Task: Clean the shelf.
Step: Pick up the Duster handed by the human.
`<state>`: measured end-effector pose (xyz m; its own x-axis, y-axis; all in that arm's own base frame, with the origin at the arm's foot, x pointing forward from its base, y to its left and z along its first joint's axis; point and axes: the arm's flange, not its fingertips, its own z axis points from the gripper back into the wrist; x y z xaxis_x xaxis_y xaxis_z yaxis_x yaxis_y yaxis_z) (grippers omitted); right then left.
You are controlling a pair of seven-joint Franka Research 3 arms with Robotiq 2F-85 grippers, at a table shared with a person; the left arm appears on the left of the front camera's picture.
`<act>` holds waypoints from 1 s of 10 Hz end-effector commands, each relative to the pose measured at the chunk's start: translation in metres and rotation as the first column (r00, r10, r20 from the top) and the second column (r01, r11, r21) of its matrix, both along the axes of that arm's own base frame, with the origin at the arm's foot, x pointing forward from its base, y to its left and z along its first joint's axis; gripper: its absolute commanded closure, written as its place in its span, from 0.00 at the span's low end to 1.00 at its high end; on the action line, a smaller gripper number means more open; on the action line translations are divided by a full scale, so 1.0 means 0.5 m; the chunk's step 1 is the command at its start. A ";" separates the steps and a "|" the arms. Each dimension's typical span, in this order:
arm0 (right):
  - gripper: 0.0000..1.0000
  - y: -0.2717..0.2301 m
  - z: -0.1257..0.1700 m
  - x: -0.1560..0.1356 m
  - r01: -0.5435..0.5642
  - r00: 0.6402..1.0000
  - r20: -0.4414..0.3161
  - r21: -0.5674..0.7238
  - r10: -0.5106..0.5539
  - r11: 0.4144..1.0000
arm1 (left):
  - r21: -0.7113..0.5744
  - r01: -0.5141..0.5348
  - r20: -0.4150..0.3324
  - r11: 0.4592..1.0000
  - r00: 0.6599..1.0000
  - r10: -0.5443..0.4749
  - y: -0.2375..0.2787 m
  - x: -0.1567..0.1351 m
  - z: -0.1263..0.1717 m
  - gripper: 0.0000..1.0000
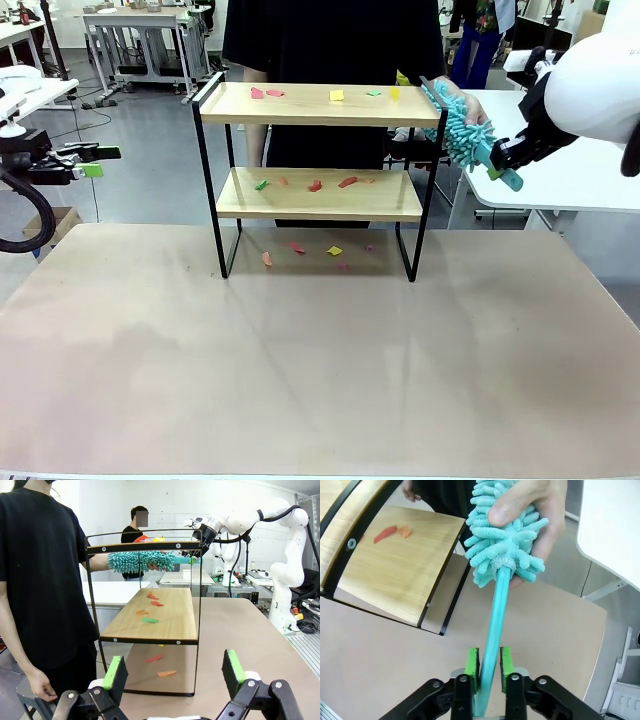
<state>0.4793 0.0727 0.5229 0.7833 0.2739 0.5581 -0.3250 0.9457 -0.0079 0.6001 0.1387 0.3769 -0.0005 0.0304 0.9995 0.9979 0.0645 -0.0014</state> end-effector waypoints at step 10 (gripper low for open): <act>1.00 -0.003 0.002 -0.004 0.025 0.999 -0.022 0.009 -0.025 1.000 | 0.010 -0.001 0.015 1.000 1.000 0.001 0.001 -0.002 0.004 0.00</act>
